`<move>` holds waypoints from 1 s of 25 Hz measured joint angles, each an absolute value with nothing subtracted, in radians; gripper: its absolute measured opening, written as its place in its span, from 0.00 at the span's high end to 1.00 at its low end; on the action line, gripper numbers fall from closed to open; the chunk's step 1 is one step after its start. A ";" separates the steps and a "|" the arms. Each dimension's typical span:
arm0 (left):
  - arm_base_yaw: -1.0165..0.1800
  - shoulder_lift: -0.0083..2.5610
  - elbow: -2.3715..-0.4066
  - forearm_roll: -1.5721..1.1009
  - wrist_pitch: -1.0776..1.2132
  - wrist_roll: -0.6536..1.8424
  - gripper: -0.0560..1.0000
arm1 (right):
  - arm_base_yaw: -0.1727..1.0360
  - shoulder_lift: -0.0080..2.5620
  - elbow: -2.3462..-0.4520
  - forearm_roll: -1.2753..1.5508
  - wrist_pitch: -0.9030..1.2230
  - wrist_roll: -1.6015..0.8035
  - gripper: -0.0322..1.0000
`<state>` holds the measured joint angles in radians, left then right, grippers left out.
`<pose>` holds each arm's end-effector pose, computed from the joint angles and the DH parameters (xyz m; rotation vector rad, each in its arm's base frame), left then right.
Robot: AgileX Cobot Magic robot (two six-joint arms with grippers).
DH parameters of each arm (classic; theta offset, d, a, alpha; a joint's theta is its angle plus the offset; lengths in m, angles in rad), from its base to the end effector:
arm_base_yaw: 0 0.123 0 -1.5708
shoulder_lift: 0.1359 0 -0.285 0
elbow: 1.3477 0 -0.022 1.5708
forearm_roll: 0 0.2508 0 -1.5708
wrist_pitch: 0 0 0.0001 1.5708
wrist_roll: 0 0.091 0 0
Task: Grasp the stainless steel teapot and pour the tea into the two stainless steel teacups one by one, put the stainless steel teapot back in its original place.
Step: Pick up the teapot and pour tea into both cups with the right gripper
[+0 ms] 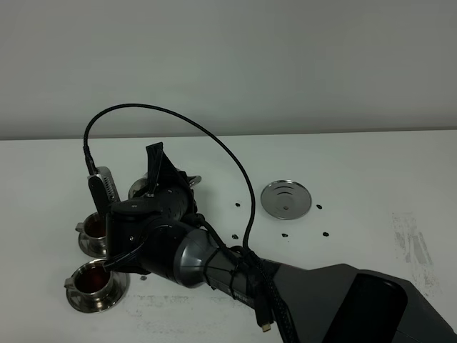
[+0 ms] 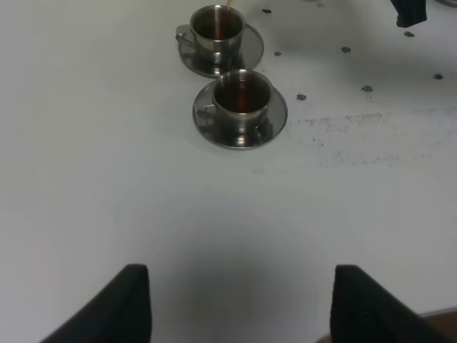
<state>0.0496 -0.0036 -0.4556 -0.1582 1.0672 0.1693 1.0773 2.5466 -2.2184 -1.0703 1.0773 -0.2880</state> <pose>-0.0007 -0.0126 0.2652 0.1286 2.0774 -0.0578 0.3163 0.4395 0.1632 -1.8216 1.4634 -1.0648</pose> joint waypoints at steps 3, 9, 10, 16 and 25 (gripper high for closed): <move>0.050 -0.004 -0.456 -0.158 1.067 0.169 0.43 | 1.077 2.547 -2.218 -1.072 1.077 -0.288 0.80; 0.050 -0.004 -0.456 -0.158 1.067 0.169 0.43 | 1.077 2.547 -2.218 -1.075 1.077 -0.288 0.80; 0.050 -0.004 -0.456 -0.158 1.067 0.169 0.43 | 1.077 2.547 -2.218 -1.076 1.077 -0.288 0.80; 0.050 -0.004 -0.456 -0.158 1.067 0.169 0.43 | 1.077 2.547 -2.218 -1.082 1.078 -0.288 0.80; 0.050 -0.004 -0.456 -0.158 1.067 0.169 0.43 | 1.077 2.547 -2.218 -1.087 1.077 -0.287 0.80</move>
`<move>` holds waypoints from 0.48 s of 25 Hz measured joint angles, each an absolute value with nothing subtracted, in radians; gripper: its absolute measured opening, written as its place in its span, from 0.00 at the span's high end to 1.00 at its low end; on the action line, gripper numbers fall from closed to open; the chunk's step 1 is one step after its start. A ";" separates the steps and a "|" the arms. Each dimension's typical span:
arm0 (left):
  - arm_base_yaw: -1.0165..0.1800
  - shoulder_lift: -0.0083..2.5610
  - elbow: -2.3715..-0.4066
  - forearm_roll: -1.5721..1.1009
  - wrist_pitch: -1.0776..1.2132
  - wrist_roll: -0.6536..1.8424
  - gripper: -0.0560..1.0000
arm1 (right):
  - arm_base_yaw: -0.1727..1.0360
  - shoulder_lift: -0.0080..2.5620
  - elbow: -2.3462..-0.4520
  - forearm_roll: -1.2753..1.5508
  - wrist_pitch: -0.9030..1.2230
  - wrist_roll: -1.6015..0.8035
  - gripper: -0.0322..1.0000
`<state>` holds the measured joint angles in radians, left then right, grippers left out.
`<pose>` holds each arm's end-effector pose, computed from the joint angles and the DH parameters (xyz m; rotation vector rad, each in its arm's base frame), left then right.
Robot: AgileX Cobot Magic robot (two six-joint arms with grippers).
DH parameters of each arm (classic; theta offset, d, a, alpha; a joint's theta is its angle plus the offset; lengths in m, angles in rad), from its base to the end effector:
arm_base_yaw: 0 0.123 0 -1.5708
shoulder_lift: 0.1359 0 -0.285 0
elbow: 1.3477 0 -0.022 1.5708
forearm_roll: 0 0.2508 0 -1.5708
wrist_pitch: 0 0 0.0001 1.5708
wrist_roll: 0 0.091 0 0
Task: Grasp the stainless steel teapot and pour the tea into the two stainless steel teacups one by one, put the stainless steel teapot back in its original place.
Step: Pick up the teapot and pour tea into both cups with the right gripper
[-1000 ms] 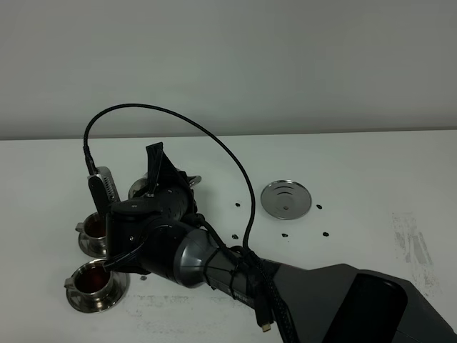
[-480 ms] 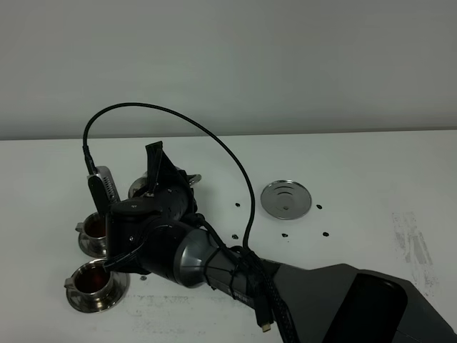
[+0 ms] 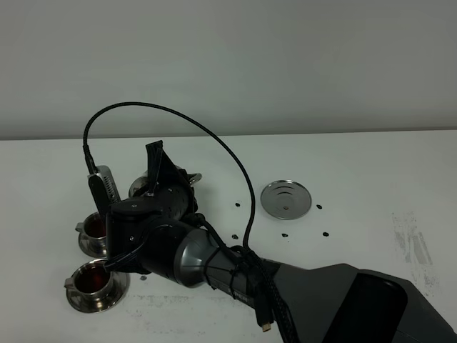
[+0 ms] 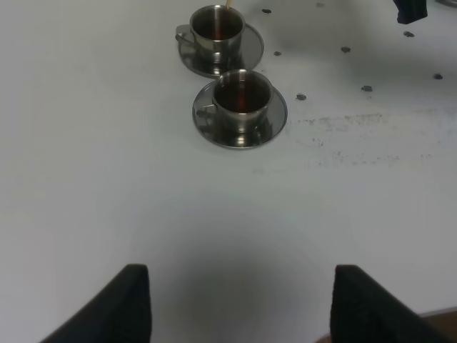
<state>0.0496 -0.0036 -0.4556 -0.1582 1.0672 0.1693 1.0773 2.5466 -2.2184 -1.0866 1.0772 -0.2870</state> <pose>-0.0007 -0.0126 0.2652 0.1286 2.0774 -0.0578 0.3170 0.4395 0.1643 -1.8170 1.4497 -1.0798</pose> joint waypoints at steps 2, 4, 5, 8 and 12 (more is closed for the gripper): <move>0.050 -0.004 -0.456 -0.158 1.067 0.169 0.43 | 1.077 2.547 -2.218 -1.087 1.078 -0.286 0.80; 0.050 -0.004 -0.456 -0.159 1.067 0.169 0.43 | 1.077 2.547 -2.218 -1.087 1.078 -0.286 0.80; 0.050 -0.004 -0.456 -0.159 1.067 0.169 0.43 | 1.077 2.546 -2.218 -1.086 1.078 -0.286 0.80; 0.050 -0.004 -0.456 -0.160 1.067 0.169 0.43 | 1.077 2.535 -2.218 -1.067 1.076 -0.286 0.80; 0.050 -0.004 -0.456 -0.160 1.067 0.169 0.43 | 1.077 2.520 -2.218 -1.041 1.076 -0.286 0.80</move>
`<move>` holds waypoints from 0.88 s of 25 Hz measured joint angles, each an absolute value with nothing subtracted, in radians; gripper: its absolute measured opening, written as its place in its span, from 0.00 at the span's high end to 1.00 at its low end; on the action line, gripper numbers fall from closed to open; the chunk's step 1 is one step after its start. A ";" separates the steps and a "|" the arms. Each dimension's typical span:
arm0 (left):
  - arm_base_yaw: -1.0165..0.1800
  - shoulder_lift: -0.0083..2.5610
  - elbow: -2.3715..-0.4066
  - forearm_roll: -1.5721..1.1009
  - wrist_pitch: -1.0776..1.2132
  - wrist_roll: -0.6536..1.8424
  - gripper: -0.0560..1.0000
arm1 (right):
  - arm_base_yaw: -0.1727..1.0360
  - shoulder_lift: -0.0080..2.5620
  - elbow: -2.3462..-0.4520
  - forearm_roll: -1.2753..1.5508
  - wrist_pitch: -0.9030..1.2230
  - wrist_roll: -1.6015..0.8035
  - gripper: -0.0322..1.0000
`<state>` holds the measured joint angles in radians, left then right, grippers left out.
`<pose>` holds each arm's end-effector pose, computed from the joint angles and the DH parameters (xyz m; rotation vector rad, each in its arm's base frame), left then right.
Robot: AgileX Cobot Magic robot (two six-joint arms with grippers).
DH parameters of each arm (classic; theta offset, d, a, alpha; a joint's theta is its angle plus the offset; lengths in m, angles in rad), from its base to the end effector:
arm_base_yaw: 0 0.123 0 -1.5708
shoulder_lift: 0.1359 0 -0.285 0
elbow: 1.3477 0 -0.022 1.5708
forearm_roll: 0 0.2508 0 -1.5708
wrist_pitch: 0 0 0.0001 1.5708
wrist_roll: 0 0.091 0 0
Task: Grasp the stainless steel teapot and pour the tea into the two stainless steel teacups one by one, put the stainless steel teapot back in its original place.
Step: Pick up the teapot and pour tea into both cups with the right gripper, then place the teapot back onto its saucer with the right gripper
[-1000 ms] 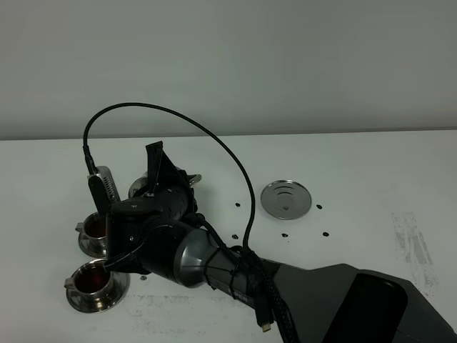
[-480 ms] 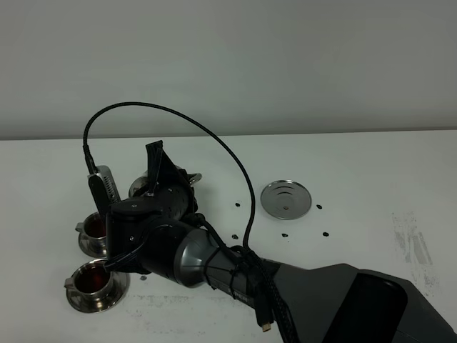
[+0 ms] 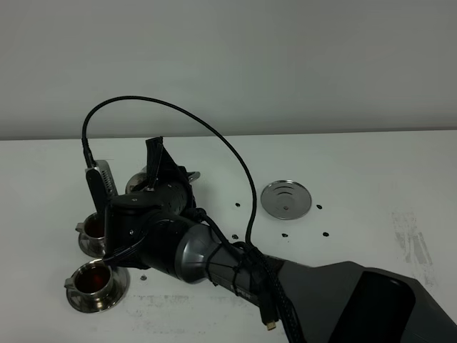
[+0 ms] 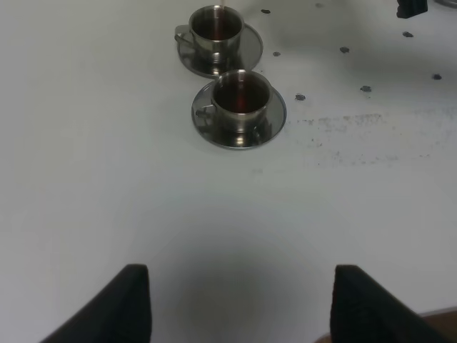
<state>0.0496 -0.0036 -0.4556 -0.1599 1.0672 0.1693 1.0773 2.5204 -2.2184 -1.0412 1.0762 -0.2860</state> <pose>-0.0007 -0.0127 0.2652 0.1286 2.0772 -0.0598 0.3145 0.4387 0.1752 -1.8006 1.4882 -1.0231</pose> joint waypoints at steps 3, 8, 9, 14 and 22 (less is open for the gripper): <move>0.050 -0.004 -0.456 -0.160 1.067 0.169 0.43 | 1.077 2.518 -2.218 -1.008 1.077 -0.291 0.80; 0.050 -0.004 -0.456 -0.160 1.067 0.169 0.43 | 1.077 2.511 -2.218 -0.965 1.077 -0.293 0.80; 0.050 -0.004 -0.456 -0.160 1.067 0.169 0.43 | 1.077 2.508 -2.218 -0.962 1.076 -0.295 0.80; 0.050 -0.004 -0.456 -0.160 1.067 0.169 0.43 | 1.077 2.474 -2.218 -0.896 1.077 -0.296 0.80; 0.050 -0.004 -0.456 -0.160 1.067 0.169 0.43 | 0.984 2.357 -2.218 -0.460 1.127 -0.253 0.80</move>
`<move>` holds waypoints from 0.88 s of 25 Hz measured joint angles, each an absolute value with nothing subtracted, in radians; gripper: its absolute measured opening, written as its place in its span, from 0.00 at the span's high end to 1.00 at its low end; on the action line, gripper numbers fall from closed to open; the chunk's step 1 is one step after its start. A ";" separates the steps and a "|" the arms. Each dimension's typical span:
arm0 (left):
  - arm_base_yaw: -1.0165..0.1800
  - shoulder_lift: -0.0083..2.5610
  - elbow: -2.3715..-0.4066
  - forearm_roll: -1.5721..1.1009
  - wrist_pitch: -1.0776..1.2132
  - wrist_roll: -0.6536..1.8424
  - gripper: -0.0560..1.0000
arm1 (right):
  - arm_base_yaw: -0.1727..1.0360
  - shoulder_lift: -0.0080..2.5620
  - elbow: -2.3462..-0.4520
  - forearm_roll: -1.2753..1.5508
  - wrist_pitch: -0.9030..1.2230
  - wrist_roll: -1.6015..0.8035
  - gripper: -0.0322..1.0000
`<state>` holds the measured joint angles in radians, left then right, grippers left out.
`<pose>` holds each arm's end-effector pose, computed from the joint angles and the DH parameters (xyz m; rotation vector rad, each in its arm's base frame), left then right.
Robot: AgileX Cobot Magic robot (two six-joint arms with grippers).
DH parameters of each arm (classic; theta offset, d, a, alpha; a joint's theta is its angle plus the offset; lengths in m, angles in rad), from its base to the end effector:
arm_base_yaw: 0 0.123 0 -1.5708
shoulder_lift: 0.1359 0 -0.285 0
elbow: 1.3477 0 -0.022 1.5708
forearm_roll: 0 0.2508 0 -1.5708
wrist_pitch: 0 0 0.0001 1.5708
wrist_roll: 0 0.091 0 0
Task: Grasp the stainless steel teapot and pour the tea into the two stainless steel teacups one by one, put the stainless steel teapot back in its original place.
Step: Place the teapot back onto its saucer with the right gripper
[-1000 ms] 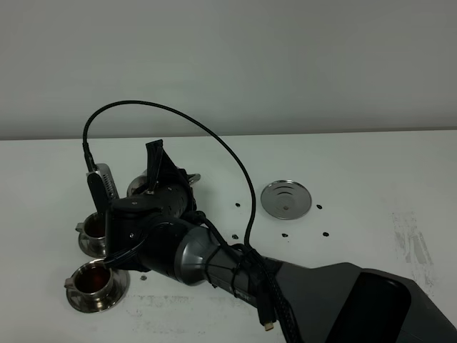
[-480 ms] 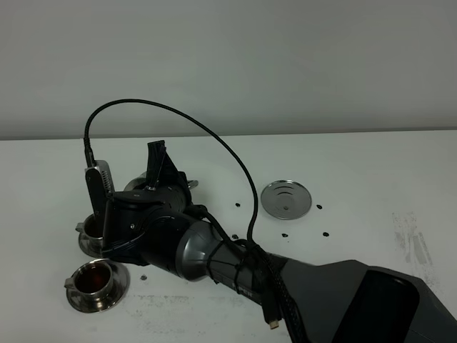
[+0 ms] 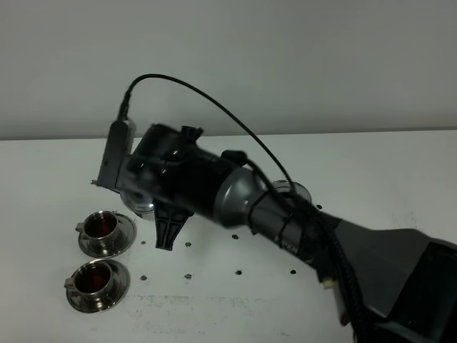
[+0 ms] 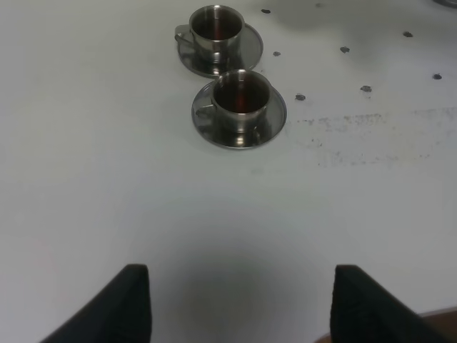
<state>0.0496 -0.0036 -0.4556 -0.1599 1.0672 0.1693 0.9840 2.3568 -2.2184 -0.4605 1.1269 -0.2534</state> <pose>-0.0007 -0.0127 0.2652 0.1286 2.0772 -0.0598 0.3149 0.4077 0.2288 -1.6265 2.0229 -0.3767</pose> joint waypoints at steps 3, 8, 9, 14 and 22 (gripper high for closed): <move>0.050 -0.004 -0.456 -0.160 1.067 0.169 0.43 | 0.910 2.327 -2.218 -0.252 1.167 -0.213 0.80; 0.050 -0.004 -0.456 -0.160 1.067 0.169 0.43 | 0.821 2.322 -2.218 -0.028 1.217 -0.173 0.80; 0.050 -0.004 -0.456 -0.160 1.067 0.169 0.43 | 0.811 2.324 -2.218 0.000 1.219 -0.166 0.80; 0.050 -0.004 -0.456 -0.160 1.067 0.169 0.43 | 0.799 2.350 -2.218 0.075 1.183 -0.153 0.80; 0.050 -0.004 -0.456 -0.160 1.067 0.169 0.43 | 0.799 2.425 -2.218 0.100 1.096 -0.153 0.80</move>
